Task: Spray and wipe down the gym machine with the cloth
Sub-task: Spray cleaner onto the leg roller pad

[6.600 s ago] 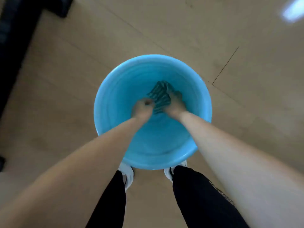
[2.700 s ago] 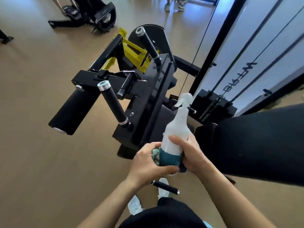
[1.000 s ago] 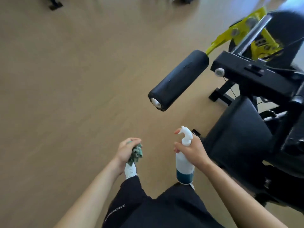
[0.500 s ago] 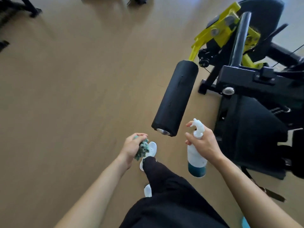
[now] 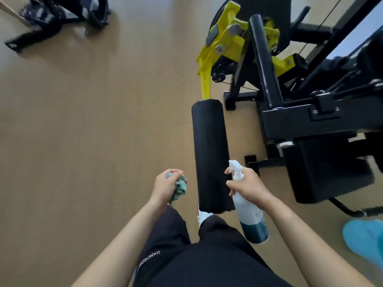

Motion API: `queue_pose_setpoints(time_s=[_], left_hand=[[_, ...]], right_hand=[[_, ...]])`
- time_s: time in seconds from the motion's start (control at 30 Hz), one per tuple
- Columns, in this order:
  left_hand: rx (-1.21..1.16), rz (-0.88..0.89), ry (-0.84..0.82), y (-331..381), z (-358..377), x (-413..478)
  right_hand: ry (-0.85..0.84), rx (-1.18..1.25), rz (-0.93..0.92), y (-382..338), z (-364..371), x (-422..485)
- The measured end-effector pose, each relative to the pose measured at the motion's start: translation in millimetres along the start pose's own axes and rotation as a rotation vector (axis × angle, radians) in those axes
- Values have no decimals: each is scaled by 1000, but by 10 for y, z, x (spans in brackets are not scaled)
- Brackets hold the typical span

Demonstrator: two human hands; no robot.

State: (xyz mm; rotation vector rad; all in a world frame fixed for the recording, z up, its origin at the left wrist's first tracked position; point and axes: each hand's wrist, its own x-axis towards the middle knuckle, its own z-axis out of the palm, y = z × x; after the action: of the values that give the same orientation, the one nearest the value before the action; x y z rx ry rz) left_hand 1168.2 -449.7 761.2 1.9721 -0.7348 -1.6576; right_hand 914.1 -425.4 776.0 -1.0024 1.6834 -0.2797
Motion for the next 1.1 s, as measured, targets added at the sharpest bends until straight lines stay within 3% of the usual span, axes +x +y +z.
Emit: queue_pose_setpoints(time_s=[0.43, 0.67, 1.1], left_hand=[[412, -38, -414, 1186, -173, 1525], [590, -11, -455, 1580, -559, 2083], [809, 124, -612, 1618, -324, 2233]], right_hand=[[325, 494, 331, -1001, 374, 757], [448, 656, 443, -1538, 584, 1166], [528, 799, 605, -1153, 1155, 855]])
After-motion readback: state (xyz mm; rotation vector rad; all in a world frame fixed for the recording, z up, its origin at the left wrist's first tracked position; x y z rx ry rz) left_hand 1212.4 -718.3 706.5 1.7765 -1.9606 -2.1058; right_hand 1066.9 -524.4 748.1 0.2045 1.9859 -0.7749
